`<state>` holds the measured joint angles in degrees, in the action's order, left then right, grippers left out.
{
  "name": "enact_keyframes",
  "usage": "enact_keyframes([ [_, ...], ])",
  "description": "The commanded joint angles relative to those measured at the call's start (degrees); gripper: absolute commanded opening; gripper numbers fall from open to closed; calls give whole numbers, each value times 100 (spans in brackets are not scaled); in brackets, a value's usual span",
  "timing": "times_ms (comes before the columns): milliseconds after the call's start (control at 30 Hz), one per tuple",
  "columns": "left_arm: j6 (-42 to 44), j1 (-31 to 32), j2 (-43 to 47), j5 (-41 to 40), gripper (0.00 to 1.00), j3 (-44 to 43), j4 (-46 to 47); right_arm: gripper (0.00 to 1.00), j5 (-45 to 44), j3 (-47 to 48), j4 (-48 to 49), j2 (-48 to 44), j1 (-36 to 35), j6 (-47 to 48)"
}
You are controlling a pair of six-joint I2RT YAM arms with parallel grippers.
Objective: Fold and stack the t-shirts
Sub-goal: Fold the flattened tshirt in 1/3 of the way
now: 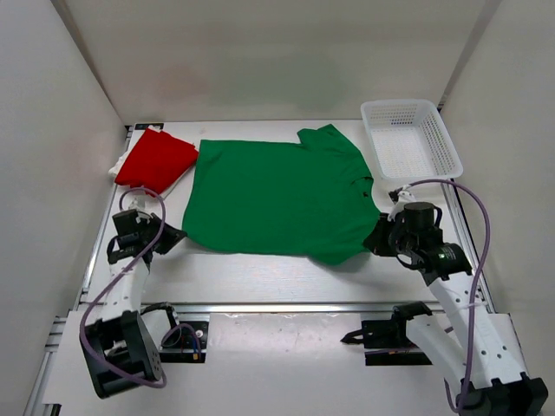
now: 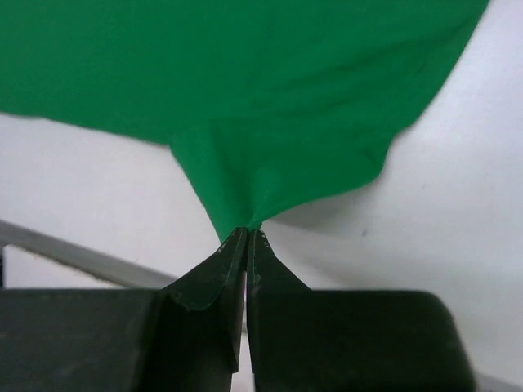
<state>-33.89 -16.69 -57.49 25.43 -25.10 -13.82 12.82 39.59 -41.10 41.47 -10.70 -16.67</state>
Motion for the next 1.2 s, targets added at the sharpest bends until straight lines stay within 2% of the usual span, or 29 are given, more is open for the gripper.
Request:
enact_keyframes([
  [0, 699, 130, 493, -89, 0, -380, -1050, 0, 45, 215, -1267, -383, -55, -495],
  [67, 595, 350, 607, -179, 0, -399, -1017, 0, 54, -12, -1199, -744, 50, -504],
  [167, 384, 367, 390, -47, 0, -478, -588, 0, 80, -136, -639, -449, 138, -391],
  [300, -362, 439, -323, -135, 0, -733, 265, 0, 90, 179, 600, 659, 331, -144],
  [433, -986, 508, -920, -231, 0, -899, 1160, 0, 28, 925, 1367, 1896, 595, 23],
  [567, -1199, 789, -1587, -512, 0, -1373, 1494, 0, -95, 1760, 2069, 3048, 578, 5],
  [800, -1217, 728, -2976, -706, 0, -2208, 1681, 0, 124, 3080, 2431, 4771, 797, 76],
  [1033, -1182, 790, -3961, -916, 0, -2955, 1664, 0, -77, 4741, 2106, 6397, 797, 304],
  [1067, -1129, 825, -4084, -900, 2, -3078, 1594, 0, -52, 5064, 2080, 6591, 763, 330],
  [1100, -1076, 816, -4146, -821, 10, -3114, 1576, 0, -43, 5206, 2002, 6819, 788, 313],
  [1167, -1137, 729, -4121, -680, 20, -3107, 1567, 11, -60, 5506, 1800, 7022, 754, 313],
])
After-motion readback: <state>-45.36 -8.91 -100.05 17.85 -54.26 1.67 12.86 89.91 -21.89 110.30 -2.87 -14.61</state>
